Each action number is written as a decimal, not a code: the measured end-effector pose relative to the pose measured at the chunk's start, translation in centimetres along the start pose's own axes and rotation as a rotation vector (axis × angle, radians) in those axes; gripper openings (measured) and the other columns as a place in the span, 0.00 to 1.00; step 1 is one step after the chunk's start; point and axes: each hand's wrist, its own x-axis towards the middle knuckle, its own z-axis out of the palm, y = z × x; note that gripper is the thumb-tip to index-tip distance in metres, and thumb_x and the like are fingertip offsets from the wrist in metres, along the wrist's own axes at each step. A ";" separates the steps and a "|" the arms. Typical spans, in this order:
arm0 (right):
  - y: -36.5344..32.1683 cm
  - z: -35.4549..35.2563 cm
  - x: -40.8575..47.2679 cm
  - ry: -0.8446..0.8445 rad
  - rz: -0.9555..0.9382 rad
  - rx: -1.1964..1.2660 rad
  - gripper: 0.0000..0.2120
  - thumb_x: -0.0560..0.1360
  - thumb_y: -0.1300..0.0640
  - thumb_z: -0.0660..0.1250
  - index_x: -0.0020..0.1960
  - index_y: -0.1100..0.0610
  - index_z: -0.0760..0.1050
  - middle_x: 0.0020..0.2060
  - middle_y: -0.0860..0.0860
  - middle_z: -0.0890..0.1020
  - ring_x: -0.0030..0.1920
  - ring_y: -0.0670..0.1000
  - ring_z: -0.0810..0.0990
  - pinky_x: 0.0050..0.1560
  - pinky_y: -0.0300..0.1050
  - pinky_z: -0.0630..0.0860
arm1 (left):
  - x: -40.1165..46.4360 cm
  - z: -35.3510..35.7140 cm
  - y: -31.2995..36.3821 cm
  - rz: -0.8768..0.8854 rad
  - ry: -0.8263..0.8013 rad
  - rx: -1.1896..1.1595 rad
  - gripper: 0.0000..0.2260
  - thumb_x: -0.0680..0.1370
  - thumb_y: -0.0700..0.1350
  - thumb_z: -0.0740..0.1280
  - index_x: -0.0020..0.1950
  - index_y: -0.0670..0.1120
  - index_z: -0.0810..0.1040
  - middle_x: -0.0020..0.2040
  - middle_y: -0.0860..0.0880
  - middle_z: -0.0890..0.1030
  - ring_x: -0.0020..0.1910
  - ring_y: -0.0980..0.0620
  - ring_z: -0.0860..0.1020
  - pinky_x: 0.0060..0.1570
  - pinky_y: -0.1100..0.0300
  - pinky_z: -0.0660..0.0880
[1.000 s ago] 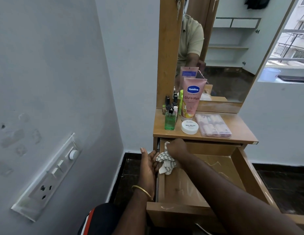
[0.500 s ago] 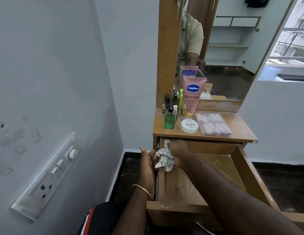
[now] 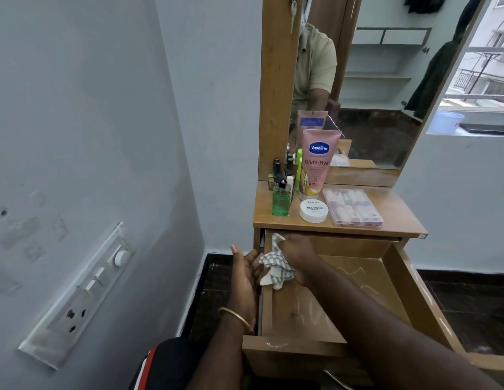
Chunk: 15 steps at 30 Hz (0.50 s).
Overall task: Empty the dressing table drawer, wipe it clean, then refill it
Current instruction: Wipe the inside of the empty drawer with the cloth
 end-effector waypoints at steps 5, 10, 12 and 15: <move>1.0 -0.9 0.6 0.061 0.046 0.129 0.08 0.80 0.60 0.64 0.56 0.63 0.78 0.44 0.61 0.84 0.43 0.60 0.85 0.47 0.53 0.83 | 0.4 0.1 0.1 -0.002 -0.001 0.005 0.46 0.67 0.72 0.48 0.77 0.42 0.64 0.72 0.42 0.73 0.67 0.47 0.74 0.65 0.53 0.70; 0.1 0.9 0.0 0.042 -0.021 -0.084 0.08 0.78 0.59 0.67 0.54 0.61 0.78 0.47 0.59 0.84 0.49 0.59 0.84 0.53 0.55 0.82 | 0.0 -0.1 0.0 -0.010 -0.029 0.001 0.45 0.69 0.73 0.49 0.76 0.44 0.65 0.68 0.44 0.76 0.62 0.49 0.77 0.53 0.57 0.74; 0.0 -0.2 -0.8 -0.031 -0.084 -0.153 0.06 0.74 0.63 0.70 0.50 0.58 0.79 0.45 0.57 0.84 0.47 0.58 0.84 0.50 0.53 0.83 | -0.1 -0.2 0.0 -0.010 -0.044 0.008 0.45 0.69 0.73 0.48 0.76 0.44 0.64 0.70 0.44 0.74 0.62 0.49 0.77 0.51 0.59 0.74; -0.2 -2.2 -2.0 -0.093 -0.279 -0.328 0.12 0.71 0.66 0.71 0.52 0.54 0.82 0.45 0.52 0.84 0.43 0.51 0.83 0.42 0.44 0.80 | 0.1 -0.4 -0.1 0.003 -0.051 0.014 0.44 0.69 0.73 0.48 0.75 0.45 0.66 0.69 0.46 0.76 0.63 0.50 0.77 0.55 0.57 0.74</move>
